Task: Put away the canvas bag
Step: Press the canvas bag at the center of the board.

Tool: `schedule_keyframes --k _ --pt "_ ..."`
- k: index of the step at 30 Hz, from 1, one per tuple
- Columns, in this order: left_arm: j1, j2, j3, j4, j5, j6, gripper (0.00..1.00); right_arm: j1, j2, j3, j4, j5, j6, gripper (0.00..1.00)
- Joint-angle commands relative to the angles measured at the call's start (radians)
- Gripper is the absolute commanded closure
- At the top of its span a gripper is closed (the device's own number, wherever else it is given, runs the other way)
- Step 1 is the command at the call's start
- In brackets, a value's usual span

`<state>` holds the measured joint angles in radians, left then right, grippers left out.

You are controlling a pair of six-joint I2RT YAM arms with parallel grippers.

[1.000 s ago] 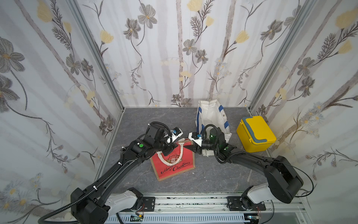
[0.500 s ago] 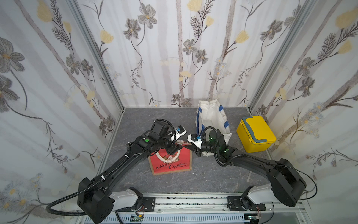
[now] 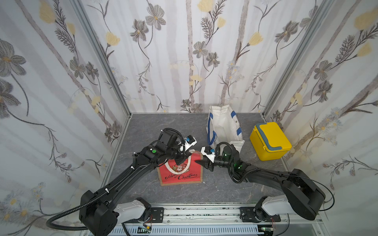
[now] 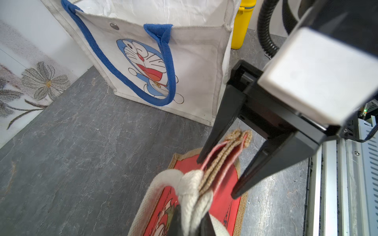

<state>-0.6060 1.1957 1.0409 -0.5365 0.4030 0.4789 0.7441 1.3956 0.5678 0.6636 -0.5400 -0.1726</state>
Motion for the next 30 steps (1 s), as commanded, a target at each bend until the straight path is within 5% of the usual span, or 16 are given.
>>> schedule_keyframes --k 1,6,9,11,16,20,23,28,30 --pt "0.0 -0.011 -0.001 0.043 0.0 0.043 0.85 0.004 -0.001 -0.02 0.109 0.029 0.042 0.77" --pt "-0.032 0.058 0.073 0.001 -0.04 0.03 0.35 0.032 -0.018 -0.006 0.098 0.024 0.034 0.98" --pt "-0.043 0.112 0.095 -0.008 -0.061 0.053 0.18 0.043 -0.023 0.006 0.065 0.012 0.026 0.98" --pt "-0.046 0.137 0.11 -0.029 -0.042 0.066 0.17 0.043 -0.027 0.0 0.073 0.013 0.027 0.98" --pt "-0.058 0.173 0.12 -0.055 -0.042 0.073 0.36 0.044 -0.035 -0.01 0.096 0.009 0.039 0.98" --pt "-0.062 0.155 0.114 -0.053 -0.063 0.066 0.79 0.043 -0.045 -0.01 0.052 0.043 0.023 0.96" --pt "-0.062 0.117 0.095 -0.044 -0.099 0.061 0.95 0.043 -0.055 -0.025 0.046 0.068 0.02 0.91" --pt "-0.061 0.068 0.066 -0.048 -0.131 0.042 0.96 0.043 -0.051 -0.042 0.068 0.084 0.033 0.74" --pt "-0.062 0.031 0.061 -0.053 -0.13 0.032 0.88 0.043 -0.037 -0.036 0.07 0.09 0.04 0.64"
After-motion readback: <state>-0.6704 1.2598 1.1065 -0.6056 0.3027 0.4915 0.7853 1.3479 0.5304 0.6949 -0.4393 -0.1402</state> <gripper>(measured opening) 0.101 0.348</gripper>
